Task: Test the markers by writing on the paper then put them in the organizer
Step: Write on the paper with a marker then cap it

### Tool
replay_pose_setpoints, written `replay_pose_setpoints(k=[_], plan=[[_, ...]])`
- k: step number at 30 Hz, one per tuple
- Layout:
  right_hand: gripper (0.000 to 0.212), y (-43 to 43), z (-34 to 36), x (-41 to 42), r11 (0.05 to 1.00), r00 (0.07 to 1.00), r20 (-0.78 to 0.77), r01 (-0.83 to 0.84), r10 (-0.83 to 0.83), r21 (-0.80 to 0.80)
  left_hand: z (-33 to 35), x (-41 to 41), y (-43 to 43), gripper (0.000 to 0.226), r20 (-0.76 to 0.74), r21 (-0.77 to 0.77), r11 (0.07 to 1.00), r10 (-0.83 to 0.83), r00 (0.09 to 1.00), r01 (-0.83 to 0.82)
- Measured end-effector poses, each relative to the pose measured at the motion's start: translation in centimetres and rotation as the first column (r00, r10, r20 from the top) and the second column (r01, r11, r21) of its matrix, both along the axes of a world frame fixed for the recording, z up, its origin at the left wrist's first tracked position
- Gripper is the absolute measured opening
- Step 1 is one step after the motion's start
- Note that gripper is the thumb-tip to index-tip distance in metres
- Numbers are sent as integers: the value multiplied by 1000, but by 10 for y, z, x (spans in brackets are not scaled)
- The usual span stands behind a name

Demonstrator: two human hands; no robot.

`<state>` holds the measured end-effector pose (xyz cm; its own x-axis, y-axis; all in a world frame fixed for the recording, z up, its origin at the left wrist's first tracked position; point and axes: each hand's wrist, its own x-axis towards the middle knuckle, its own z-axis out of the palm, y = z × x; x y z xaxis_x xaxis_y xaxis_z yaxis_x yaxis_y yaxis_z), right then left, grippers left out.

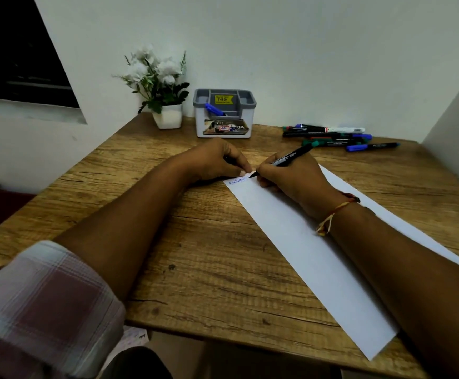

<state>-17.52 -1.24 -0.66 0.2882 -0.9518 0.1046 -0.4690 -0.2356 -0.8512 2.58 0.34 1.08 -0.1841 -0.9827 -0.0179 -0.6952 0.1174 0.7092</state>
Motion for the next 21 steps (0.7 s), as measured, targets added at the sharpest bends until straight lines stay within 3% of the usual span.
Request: replay_pose_setpoints(k=[21], plan=[[16, 3, 2, 1, 999, 999, 6, 38, -38, -23, -1, 0, -1, 20, 18, -11, 1000, 4, 1000, -4]])
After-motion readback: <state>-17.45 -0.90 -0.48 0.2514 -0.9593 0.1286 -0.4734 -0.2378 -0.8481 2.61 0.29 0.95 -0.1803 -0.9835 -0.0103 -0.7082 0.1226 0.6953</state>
